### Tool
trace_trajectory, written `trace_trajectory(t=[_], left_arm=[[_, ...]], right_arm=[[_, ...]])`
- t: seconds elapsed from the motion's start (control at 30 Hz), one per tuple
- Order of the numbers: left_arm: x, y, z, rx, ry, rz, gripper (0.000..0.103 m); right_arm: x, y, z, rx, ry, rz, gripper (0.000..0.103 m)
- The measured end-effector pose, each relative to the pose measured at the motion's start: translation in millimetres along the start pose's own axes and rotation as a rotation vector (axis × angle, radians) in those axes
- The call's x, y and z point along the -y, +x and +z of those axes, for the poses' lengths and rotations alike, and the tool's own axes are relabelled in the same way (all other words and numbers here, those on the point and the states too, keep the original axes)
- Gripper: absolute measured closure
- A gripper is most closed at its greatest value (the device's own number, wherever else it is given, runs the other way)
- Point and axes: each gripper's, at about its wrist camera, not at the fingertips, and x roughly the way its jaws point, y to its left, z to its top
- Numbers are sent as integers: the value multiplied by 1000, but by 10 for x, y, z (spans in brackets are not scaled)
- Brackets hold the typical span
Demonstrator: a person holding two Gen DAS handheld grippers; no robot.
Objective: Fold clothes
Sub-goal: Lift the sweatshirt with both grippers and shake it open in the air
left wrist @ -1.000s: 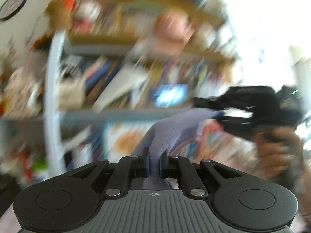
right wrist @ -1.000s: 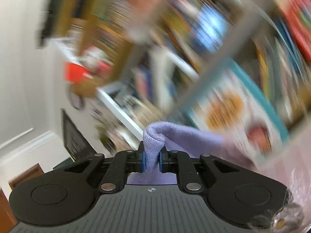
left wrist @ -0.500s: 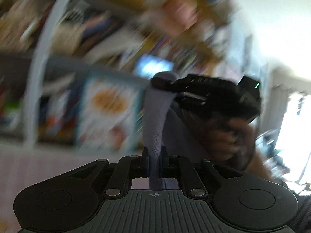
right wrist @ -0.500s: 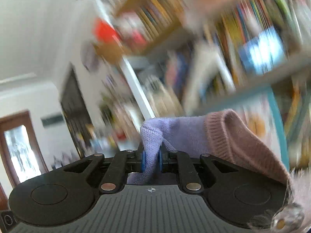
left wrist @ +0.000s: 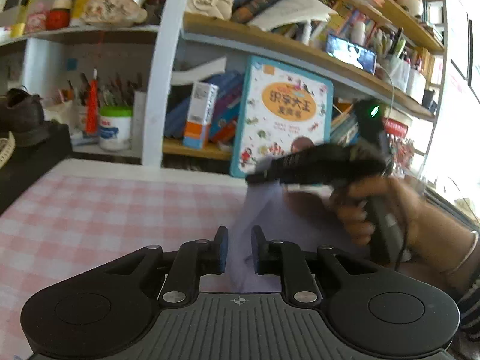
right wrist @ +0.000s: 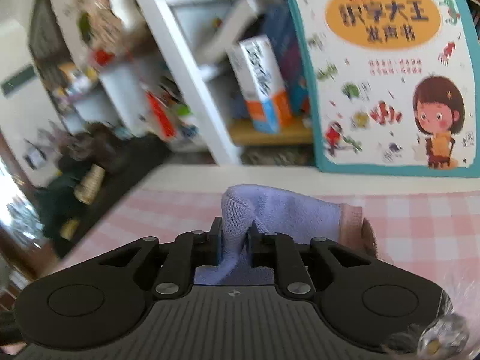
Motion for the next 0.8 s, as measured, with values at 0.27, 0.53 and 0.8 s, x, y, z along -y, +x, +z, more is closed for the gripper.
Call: trace_trajectory(t=[0.27, 0.53, 0.8], left_arm=[[188, -191, -31, 57, 95, -54, 74], [512, -78, -93, 31, 187, -162, 72], [824, 131, -197, -46, 282, -222, 66]], right_arm=[[-84, -639, -277, 18, -78, -45, 45], [-309, -1822, -851, 39, -339, -158, 37], [-202, -2433, -1425, -10, -553, -467, 36]])
